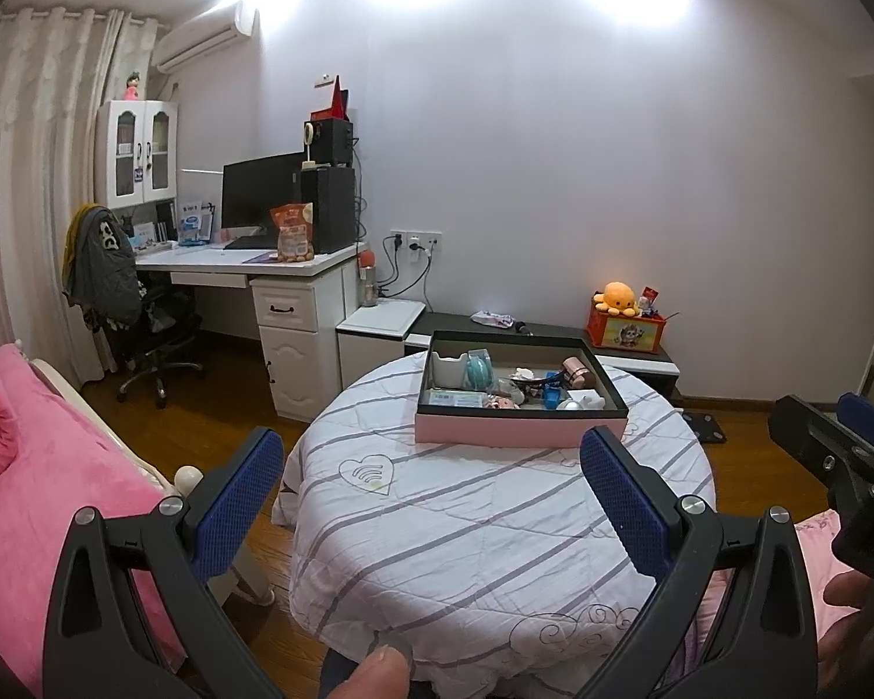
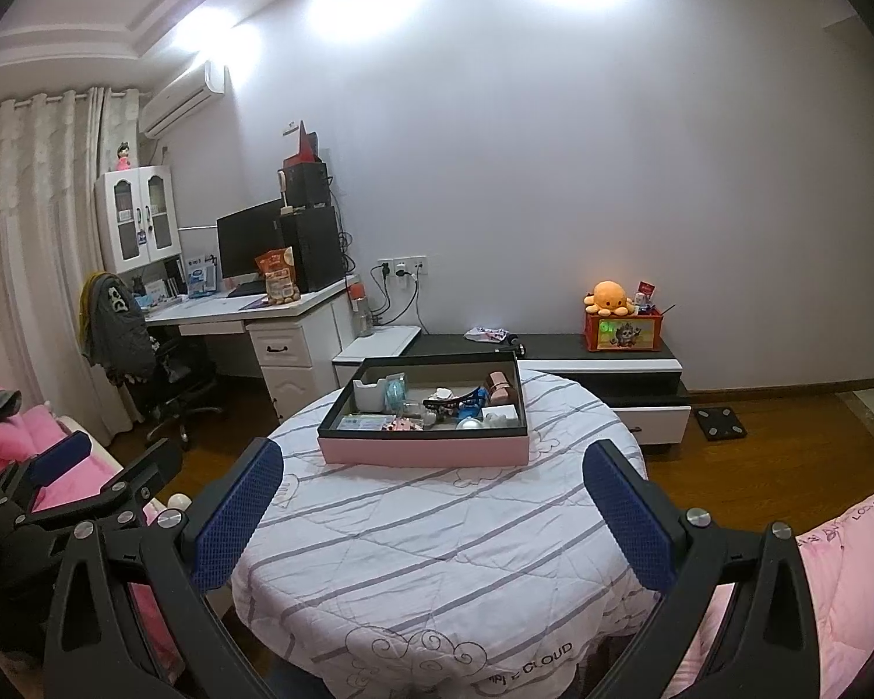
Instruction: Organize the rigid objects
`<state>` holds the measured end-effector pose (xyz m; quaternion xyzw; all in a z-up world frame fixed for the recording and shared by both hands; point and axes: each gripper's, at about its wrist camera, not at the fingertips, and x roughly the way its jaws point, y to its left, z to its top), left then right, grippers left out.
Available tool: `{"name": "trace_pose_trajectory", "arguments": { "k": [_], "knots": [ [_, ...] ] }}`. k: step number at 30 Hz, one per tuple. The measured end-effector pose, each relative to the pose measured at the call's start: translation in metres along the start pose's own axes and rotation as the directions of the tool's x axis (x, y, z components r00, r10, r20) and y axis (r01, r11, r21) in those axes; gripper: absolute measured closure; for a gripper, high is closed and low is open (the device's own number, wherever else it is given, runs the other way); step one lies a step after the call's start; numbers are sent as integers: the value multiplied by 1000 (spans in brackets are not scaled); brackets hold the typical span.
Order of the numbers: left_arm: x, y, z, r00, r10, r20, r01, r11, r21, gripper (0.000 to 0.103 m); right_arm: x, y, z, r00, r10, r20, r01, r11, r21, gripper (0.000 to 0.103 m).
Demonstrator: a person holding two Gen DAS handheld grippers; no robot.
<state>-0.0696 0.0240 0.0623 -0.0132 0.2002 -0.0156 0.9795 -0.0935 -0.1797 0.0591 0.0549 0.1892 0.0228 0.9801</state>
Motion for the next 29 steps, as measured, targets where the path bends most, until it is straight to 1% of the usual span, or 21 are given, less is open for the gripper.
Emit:
{"name": "trace_pose_trajectory", "arguments": {
  "k": [4,8,14,20,27,29],
  "knots": [
    [0,-2,0,1000,6,-9,-6,1000,9,0,-1,0,0,1000,0,-2,0,1000,-3,0],
    [-1,-3,0,999,-33,-23,33,999,10,0,0,1,0,1000,0,-3,0,1000,-1,0],
    [-1,-4,1,1000,-6,-20,6,1000,16,0,1,0,-1,1000,-2,-7,2,1000,-3,0],
    [-4,-4,1,1000,18,1,-18,999,28,0,3,-1,-4,1000,-5,-10,5,1000,-2,0],
    [-13,-5,1,999,9,49,-11,999,30,0,3,-1,-5,1000,0,-8,0,1000,-1,0],
    [-14,-5,1,999,5,49,-6,1000,28,0,3,-1,-5,1000,-1,-9,1,1000,-2,0]
  ]
}}
